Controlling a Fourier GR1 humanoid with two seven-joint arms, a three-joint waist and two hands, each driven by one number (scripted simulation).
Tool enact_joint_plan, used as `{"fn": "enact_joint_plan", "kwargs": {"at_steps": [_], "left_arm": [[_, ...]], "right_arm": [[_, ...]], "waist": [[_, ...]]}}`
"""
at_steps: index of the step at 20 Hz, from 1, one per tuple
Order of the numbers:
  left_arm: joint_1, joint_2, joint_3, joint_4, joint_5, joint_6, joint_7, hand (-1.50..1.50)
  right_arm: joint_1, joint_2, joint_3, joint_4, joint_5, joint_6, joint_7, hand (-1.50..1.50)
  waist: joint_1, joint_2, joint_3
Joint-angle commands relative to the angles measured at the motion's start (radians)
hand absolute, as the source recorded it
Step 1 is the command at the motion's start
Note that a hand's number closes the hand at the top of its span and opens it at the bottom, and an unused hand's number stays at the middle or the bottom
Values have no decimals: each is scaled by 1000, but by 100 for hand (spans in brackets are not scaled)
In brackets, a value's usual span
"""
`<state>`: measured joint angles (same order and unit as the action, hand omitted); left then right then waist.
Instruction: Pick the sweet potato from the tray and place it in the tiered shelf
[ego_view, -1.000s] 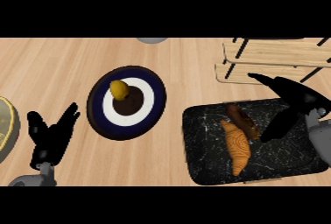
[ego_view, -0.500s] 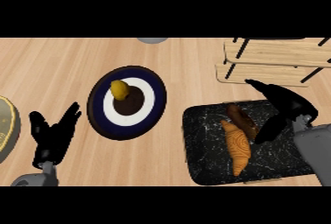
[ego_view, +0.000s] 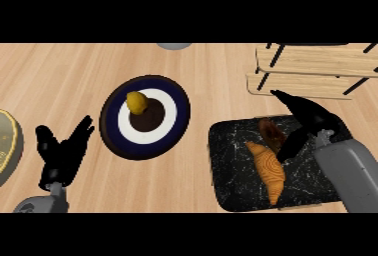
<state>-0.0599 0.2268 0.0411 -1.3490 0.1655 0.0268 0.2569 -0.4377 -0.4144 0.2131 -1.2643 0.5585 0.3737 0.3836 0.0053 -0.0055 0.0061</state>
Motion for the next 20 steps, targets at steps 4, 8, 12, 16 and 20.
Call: {"fn": "enact_joint_plan", "kwargs": {"at_steps": [4, 8, 12, 16, 20], "left_arm": [[16, -50, -14, 18, -37, 26, 11, 0], [-39, -6, 33, 43, -3, -17, 51, 0], [32, -36, -13, 15, -34, -14, 10, 0], [39, -46, 1, -44, -23, 2, 47, 0], [40, -1, 32, -35, -4, -41, 59, 0]], "right_arm": [[43, 12, -32, 81, 63, -46, -154, -150], [-96, 69, -43, 258, 90, -52, -204, -150], [-50, -3, 108, 222, 162, 57, -330, 150], [33, 19, 29, 139, 105, 49, -334, 150], [52, 117, 68, 82, 135, -26, -325, 150]], "waist": [[-3, 6, -6], [4, 8, -6], [10, 10, -6], [-4, 5, -6], [-2, 4, -6]]}}
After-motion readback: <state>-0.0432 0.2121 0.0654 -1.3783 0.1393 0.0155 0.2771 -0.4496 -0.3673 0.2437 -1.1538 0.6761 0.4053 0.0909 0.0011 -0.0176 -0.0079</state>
